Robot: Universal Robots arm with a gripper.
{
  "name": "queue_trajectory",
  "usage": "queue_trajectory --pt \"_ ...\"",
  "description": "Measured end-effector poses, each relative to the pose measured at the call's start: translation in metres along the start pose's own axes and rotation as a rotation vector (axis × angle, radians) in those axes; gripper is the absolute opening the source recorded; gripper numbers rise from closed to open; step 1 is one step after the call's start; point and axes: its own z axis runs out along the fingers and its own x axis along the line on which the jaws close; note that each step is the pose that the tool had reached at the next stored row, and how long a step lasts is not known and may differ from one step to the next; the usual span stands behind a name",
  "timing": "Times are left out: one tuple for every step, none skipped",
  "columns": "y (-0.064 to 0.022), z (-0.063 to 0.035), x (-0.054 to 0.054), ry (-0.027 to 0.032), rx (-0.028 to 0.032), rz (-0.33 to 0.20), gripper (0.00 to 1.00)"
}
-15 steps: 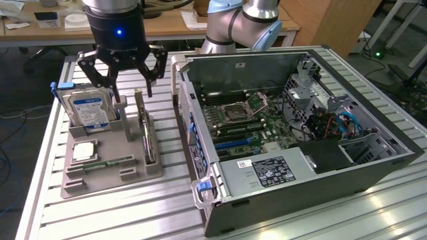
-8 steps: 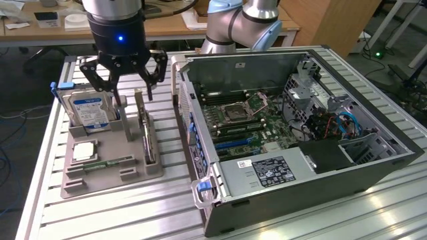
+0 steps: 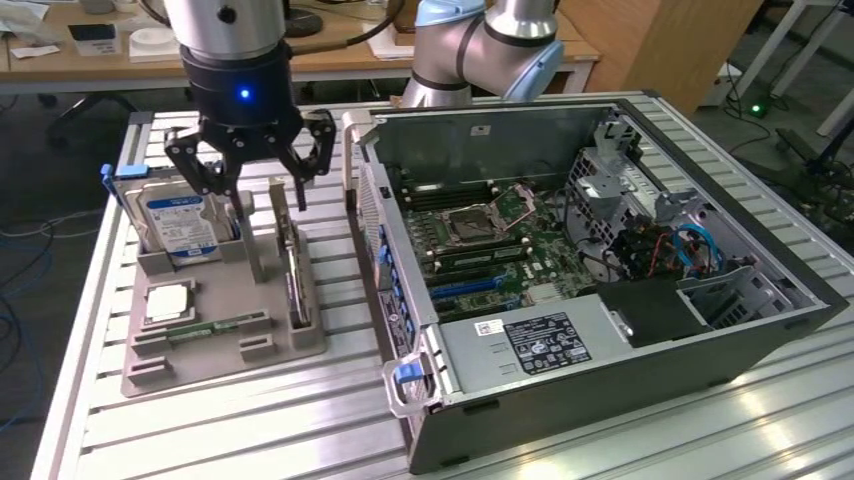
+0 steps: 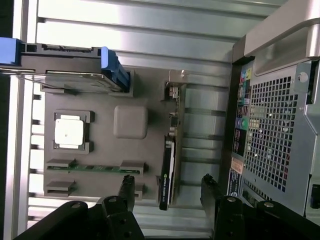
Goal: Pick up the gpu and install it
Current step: 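Pick up the gpu and move the gpu toward the slot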
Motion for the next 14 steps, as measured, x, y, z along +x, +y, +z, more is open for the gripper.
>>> queue_trajectory --pt "0.0 0.0018 0.0 0.0 0.0 0.0 0.65" --pt "-0.0001 0.0034 0.0 0.0 0.0001 0.0 0.65" --pt "-0.0001 0.0052 0.0 0.0 0.0001 0.0 0.65" --pt "-0.0001 0.007 0.0 -0.0001 0.0001 0.0 0.65" --pt "-0.0001 0.0088 0.0 -0.0001 0.0 0.0 0.65" --pt "-0.0002 0.0106 0.0 -0.0001 0.0001 0.001 0.65" --pt "-0.0002 0.0124 0.0 -0.0001 0.0002 0.001 0.65" --pt "-0.0002 0.0143 0.0 -0.0001 0.0002 0.002 0.65" --pt "-0.0003 0.0162 0.0 -0.0002 0.0002 0.003 0.65" --pt "-0.0003 0.0179 0.0 -0.0001 0.0003 0.003 0.65" --pt "-0.0003 0.0197 0.0 -0.0001 0.0004 0.004 0.65" --pt "-0.0004 0.0215 0.0 -0.0001 0.0005 0.005 0.65" --pt "-0.0004 0.0233 0.0 -0.0001 0.0004 0.005 0.65" --pt "-0.0004 0.0251 0.001 -0.0001 0.0004 0.005 0.65"
